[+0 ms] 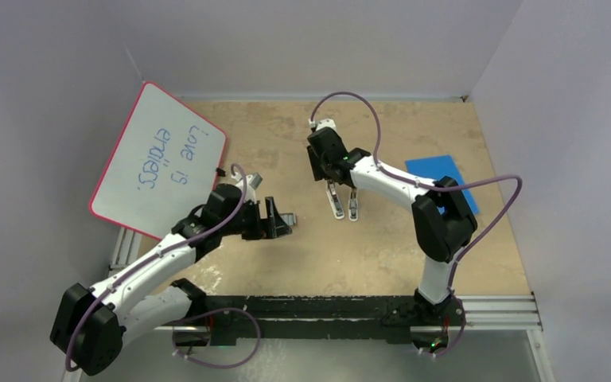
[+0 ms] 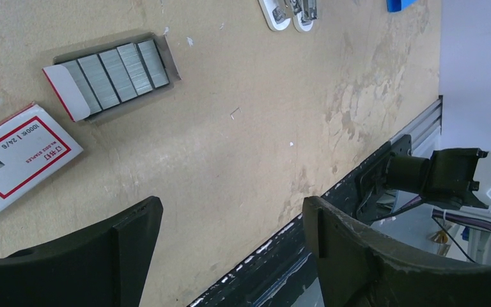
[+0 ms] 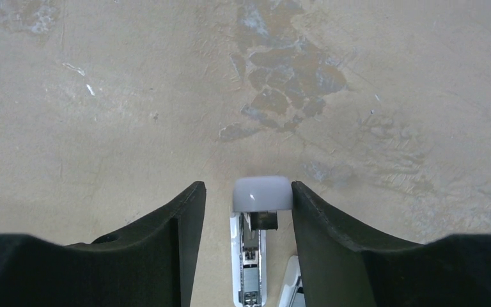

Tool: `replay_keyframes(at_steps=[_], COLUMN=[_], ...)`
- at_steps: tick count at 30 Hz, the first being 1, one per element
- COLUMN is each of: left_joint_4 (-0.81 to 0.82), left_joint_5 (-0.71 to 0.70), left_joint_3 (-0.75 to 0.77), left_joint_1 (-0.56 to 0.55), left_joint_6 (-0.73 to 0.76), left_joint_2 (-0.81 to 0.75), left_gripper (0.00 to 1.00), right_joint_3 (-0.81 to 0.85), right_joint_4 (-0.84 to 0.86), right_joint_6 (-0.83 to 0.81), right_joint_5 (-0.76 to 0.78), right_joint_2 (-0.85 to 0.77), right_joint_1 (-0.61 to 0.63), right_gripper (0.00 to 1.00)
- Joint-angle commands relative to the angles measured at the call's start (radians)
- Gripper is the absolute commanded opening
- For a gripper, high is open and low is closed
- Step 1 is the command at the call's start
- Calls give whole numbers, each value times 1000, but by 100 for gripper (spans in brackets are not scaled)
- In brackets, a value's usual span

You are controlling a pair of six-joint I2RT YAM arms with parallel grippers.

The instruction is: Load the staples into the stapler

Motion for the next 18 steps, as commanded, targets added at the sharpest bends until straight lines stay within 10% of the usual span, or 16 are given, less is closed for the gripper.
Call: replay_keyframes(at_steps=[1,18], left_joint_4=[69,184], left_joint_5=[48,152], left_joint_3=[-7,-7], left_joint_1=[5,5], left_joint_6=[-2,-88], left_joint_2=[19,115], left_gripper=[80,76], right_joint_3=[61,17], right_joint_4=[2,21], right_joint_6=[-67,91], right_joint_5=[-7,-21], right_joint_2=[13,-25], right_joint_1=[-3,-18], right_gripper=[54,21])
